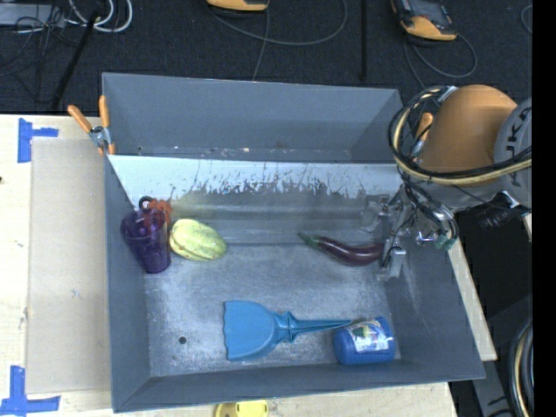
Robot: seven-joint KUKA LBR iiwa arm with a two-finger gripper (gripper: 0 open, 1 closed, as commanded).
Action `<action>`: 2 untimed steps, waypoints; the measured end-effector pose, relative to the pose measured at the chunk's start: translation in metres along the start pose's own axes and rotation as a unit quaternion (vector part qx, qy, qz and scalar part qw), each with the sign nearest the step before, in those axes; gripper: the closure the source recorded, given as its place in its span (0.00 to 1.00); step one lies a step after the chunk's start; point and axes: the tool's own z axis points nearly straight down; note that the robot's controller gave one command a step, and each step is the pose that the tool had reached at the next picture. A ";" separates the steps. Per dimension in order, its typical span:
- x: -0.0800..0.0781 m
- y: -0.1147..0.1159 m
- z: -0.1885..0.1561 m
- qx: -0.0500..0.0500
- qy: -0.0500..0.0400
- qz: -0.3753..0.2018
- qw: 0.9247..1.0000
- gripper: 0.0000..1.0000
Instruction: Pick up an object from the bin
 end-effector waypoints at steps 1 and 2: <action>-0.001 0.000 -0.005 0.001 -0.003 -0.001 1.000 0.00; -0.006 0.000 0.039 0.001 -0.007 -0.028 1.000 0.00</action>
Offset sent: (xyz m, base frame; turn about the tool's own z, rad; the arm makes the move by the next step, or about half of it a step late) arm 0.0043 -0.0017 -0.0769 -0.0940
